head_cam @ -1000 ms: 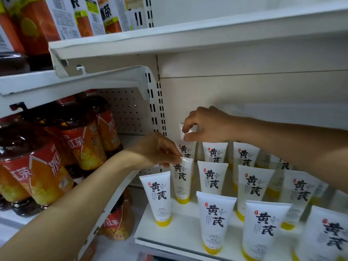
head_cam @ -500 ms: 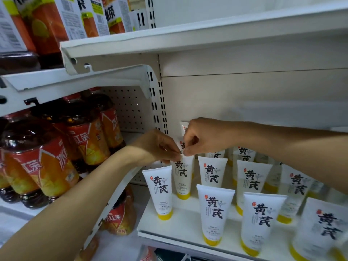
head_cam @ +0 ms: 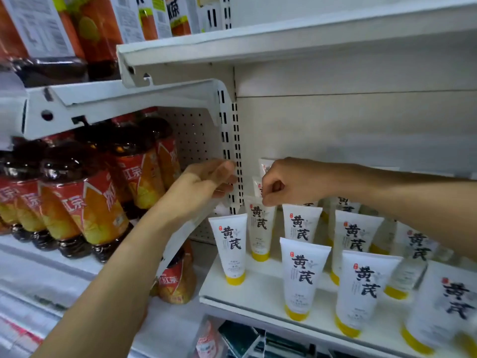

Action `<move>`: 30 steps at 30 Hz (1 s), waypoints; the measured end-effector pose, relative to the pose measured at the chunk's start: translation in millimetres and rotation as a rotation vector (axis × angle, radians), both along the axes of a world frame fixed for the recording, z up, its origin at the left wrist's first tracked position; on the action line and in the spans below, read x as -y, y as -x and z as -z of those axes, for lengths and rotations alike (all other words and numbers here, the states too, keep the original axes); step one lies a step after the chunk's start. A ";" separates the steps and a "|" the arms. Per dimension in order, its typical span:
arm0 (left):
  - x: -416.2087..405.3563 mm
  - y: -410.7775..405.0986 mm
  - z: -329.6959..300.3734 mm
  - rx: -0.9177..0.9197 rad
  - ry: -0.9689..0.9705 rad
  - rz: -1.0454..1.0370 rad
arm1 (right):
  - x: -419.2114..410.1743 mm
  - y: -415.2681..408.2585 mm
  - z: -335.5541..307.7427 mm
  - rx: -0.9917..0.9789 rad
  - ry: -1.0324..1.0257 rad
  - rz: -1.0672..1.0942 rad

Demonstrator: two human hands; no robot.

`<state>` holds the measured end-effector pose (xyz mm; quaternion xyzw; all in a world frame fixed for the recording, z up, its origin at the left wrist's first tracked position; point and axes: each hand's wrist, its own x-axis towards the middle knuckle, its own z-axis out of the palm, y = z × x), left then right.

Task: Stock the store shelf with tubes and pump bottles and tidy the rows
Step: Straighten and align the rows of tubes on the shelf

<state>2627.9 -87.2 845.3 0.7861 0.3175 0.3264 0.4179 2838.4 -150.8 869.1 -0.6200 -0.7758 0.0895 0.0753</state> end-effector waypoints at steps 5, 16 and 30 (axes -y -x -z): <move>29.5 16.6 27.7 0.048 0.025 -0.103 | 3.4 7.8 -3.7 -0.022 -0.002 0.028; 79.2 20.3 125.8 0.046 0.197 -0.313 | 41.3 28.8 -21.8 -0.090 -0.144 -0.019; 79.0 0.3 140.1 -0.250 0.001 -0.519 | 103.8 39.8 -2.5 0.124 -0.129 0.110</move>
